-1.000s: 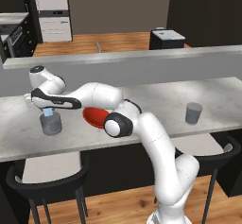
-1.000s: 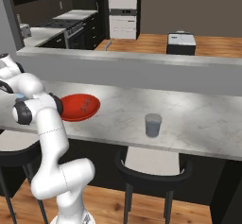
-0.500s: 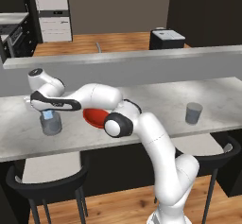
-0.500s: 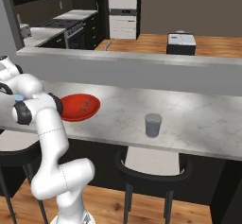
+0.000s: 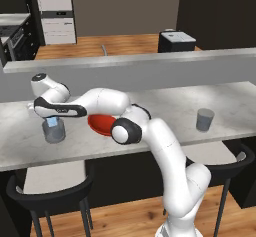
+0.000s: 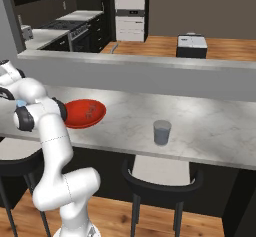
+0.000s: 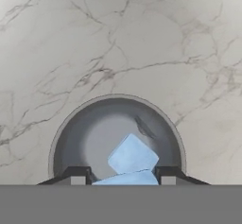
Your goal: There are four ice cubes in the ice bowl. Place two ice cubes in each glass of water.
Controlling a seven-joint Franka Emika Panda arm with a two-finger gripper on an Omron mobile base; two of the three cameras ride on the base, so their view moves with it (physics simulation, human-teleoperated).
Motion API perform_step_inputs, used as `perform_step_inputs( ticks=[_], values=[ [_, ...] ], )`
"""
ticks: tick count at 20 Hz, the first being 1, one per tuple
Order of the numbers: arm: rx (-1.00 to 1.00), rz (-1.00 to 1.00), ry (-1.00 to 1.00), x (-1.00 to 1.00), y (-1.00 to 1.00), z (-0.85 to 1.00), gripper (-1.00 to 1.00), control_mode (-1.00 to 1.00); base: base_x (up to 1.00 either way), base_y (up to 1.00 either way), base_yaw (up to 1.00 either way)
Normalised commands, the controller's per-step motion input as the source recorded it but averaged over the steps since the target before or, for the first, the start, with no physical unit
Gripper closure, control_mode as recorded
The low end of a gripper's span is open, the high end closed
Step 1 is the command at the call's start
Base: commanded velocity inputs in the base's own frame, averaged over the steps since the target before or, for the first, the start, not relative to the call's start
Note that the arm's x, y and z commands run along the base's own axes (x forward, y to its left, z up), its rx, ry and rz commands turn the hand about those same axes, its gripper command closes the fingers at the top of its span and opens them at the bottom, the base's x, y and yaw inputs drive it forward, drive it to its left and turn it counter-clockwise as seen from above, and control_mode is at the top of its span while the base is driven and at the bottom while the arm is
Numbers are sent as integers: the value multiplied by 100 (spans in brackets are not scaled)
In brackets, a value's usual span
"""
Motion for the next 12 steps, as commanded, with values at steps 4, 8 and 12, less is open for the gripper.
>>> perform_step_inputs(
  ticks=[4,8,12],
  values=[
    [0,0,0,0,0,0,-100,-100,0,0,0],
    [0,0,0,0,0,0,-100,-100,0,0,0],
    [0,0,0,0,0,0,-100,-100,0,0,0]
  ],
)
